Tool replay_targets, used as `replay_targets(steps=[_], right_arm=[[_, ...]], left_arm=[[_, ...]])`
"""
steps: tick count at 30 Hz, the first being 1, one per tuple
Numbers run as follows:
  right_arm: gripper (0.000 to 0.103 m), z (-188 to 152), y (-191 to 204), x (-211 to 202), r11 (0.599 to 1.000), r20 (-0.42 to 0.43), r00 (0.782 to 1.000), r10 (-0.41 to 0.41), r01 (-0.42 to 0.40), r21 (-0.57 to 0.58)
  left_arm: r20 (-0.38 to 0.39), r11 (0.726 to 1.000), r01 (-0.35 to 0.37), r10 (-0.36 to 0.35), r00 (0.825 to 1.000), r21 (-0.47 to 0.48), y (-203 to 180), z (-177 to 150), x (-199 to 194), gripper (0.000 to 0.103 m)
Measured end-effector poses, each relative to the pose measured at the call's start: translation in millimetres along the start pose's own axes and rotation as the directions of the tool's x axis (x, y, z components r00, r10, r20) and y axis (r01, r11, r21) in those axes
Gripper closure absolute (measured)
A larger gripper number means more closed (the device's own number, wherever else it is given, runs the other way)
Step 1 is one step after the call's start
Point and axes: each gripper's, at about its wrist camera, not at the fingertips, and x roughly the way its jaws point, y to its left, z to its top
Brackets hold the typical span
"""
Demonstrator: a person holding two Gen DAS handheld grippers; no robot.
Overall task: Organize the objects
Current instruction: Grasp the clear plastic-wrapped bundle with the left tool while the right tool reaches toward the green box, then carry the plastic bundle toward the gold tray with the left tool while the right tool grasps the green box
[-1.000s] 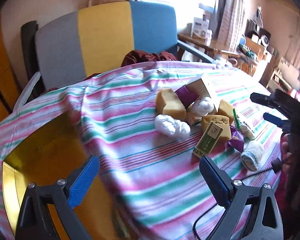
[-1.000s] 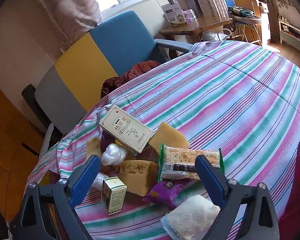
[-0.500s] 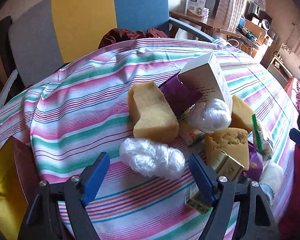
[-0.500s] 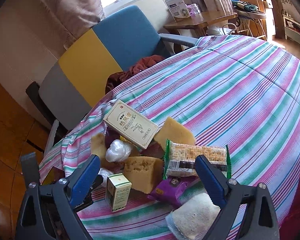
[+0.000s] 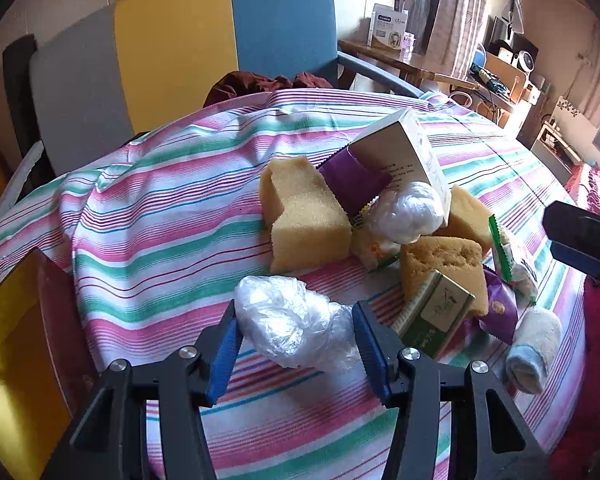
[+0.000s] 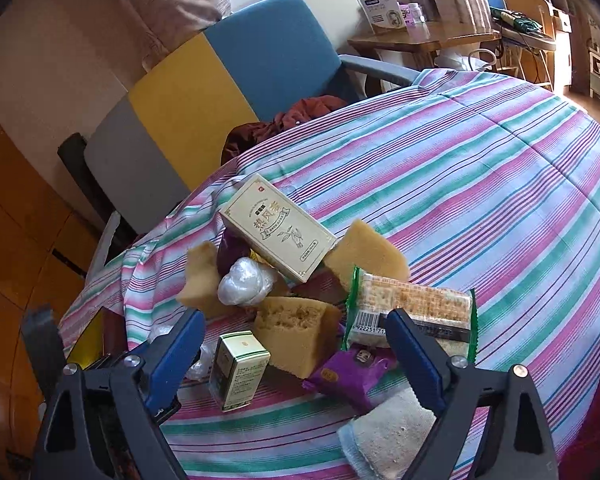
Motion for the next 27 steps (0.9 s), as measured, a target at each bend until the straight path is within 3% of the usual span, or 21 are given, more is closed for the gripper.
replay_targets(steps=[9, 12, 19, 24, 27], right_arm=[[0.011, -7, 12, 15, 0.997, -0.062, 0.998, -0.016, 0.011, -0.071], [0.013, -9, 20, 20, 0.995, -0.079, 0.997, 0.008, -0.016, -0.101], [0.014, -19, 36, 31, 0.981, -0.119, 0.993, -0.022, -0.001, -0.194], [0.014, -25, 43, 40, 0.971, -0.143, 0.988, -0.064, 0.028, -0.238], [0.014, -27, 42, 46, 0.981, -0.190, 0.981, -0.025, -0.012, -0.193]], left_arm=[[0.054, 1.000, -0.020, 0.019, 0.998, 0.017, 2, -26, -35, 0.048], [0.073, 1.000, -0.018, 0.018, 0.997, 0.000, 6, -36, -48, 0.048], [0.105, 0.999, 0.002, 0.004, 0.995, -0.050, 18, -59, -78, 0.048], [0.138, 0.999, -0.036, 0.041, 0.990, -0.040, 22, -68, -96, 0.048], [0.168, 0.997, -0.076, 0.080, 0.983, -0.032, 24, -74, -109, 0.048]])
